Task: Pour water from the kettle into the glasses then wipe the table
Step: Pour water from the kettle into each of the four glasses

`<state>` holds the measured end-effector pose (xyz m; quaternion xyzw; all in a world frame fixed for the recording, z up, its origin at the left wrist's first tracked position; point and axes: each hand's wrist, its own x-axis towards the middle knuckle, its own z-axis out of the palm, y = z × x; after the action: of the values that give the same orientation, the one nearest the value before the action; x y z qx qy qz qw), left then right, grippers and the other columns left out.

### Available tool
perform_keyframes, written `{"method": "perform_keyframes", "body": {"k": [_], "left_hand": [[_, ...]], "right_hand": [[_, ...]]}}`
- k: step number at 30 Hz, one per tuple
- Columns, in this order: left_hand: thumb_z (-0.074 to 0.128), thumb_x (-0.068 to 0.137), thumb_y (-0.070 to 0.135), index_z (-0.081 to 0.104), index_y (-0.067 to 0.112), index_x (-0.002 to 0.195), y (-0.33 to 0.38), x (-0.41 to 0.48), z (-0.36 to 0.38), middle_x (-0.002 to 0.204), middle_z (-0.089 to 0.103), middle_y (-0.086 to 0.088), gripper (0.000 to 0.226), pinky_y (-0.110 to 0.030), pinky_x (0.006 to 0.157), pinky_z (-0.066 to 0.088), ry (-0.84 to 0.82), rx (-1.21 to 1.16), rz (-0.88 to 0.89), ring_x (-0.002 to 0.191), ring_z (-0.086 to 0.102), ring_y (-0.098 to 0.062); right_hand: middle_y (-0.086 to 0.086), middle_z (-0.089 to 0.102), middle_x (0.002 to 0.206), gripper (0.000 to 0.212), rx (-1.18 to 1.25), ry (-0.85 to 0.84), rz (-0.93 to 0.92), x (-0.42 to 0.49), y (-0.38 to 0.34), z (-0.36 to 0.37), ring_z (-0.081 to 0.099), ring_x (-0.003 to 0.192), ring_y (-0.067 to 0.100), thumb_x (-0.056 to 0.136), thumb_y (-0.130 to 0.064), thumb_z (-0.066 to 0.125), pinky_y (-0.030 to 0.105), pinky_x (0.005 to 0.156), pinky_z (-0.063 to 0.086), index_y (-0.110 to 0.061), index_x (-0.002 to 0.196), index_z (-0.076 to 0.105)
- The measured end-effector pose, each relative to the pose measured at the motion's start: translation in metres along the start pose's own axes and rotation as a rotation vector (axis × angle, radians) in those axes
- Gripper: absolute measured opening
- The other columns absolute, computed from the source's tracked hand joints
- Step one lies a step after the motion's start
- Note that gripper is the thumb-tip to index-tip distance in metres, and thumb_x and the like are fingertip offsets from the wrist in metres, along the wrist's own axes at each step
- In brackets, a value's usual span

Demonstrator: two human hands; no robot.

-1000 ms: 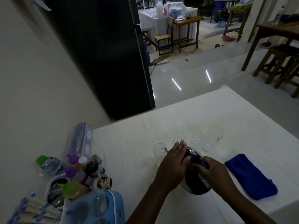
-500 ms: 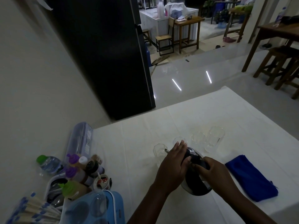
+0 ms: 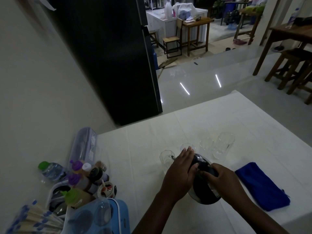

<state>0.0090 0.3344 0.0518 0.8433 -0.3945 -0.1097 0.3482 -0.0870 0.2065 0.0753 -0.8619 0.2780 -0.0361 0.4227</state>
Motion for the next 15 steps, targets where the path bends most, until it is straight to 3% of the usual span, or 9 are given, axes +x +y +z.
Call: {"method": "perform_keyframes", "body": {"k": [15], "left_hand": [[0.017, 0.095, 0.056, 0.022, 0.023, 0.148, 0.0006, -0.0010, -0.0002, 0.156, 0.020, 0.008, 0.063, -0.027, 0.116, 0.016, 0.009, -0.008, 0.003, 0.142, 0.007, 0.002]], "right_hand": [[-0.017, 0.055, 0.067, 0.021, -0.001, 0.002, -0.021, 0.0000, -0.0031, -0.0035, 0.057, 0.067, 0.003, 0.082, -0.038, 0.062, 0.020, 0.059, 0.046, -0.041, 0.068, 0.047]]}}
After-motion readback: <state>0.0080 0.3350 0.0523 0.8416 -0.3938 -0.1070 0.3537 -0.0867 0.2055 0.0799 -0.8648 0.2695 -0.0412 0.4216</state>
